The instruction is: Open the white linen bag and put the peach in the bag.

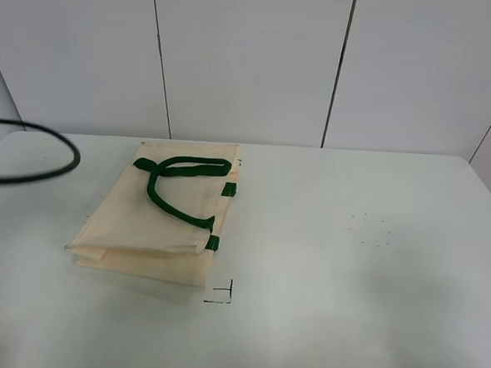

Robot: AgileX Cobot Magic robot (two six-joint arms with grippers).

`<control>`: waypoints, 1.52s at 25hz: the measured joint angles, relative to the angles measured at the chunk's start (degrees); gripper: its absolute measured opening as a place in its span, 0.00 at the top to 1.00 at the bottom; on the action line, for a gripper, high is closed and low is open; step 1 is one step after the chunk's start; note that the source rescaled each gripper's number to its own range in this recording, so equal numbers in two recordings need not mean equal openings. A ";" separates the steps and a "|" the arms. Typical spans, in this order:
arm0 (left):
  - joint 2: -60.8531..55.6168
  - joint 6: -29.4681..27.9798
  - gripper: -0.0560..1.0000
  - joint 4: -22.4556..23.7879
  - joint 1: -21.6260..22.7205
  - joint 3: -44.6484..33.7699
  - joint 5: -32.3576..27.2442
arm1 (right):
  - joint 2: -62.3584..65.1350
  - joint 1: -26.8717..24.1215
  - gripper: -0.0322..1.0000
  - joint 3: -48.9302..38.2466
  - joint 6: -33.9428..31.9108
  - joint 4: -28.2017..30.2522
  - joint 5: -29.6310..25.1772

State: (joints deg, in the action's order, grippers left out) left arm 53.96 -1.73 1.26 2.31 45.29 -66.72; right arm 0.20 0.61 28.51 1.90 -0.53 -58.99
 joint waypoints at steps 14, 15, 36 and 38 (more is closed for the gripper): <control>-37.51 0.73 0.10 0.00 0.00 -16.83 6.39 | 0.00 0.00 0.00 0.00 0.00 0.00 0.00; -39.46 0.73 0.10 0.00 0.00 -16.89 6.39 | 0.00 0.00 0.00 0.00 0.00 0.00 0.00; -51.70 0.89 0.10 0.11 -2.31 -17.00 6.39 | 0.00 0.00 0.00 0.00 0.00 0.00 0.00; -53.81 0.89 0.10 0.11 -2.31 -17.00 6.35 | 0.00 0.00 0.00 0.00 0.00 0.00 0.00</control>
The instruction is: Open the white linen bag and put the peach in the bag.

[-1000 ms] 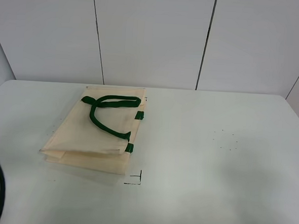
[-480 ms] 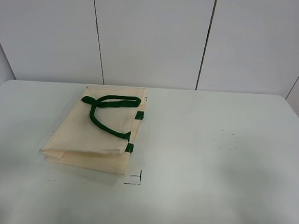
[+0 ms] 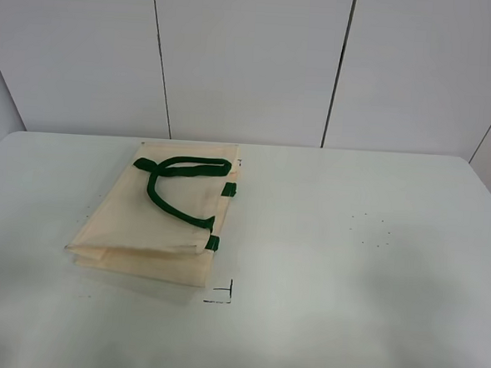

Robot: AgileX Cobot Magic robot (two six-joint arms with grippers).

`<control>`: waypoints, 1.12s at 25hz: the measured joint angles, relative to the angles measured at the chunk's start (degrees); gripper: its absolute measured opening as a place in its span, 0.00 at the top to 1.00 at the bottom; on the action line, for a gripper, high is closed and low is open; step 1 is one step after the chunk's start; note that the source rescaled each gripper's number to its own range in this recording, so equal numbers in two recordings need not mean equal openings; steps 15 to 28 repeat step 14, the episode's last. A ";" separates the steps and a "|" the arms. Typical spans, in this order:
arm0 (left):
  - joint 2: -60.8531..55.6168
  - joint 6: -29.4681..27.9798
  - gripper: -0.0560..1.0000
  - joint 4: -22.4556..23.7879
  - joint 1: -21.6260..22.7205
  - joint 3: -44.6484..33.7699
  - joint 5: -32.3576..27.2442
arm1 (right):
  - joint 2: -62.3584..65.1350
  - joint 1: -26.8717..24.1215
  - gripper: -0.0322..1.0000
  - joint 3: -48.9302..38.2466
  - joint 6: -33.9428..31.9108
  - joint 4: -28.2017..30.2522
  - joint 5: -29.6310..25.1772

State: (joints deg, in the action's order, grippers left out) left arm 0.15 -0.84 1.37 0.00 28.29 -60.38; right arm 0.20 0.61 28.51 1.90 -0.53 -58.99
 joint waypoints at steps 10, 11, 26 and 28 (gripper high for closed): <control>-0.39 0.00 0.10 0.01 0.00 0.00 0.00 | 0.00 0.00 0.00 0.00 0.00 0.00 0.00; -0.39 0.00 0.10 0.01 0.00 0.00 0.00 | 0.00 0.00 0.00 0.00 0.00 0.00 0.00; -0.39 0.00 0.10 0.06 -0.07 0.00 0.00 | 0.00 0.00 0.00 0.00 0.00 0.00 0.00; -0.39 0.00 0.10 0.06 -0.07 0.00 0.00 | 0.00 0.00 0.00 0.00 0.00 0.00 0.00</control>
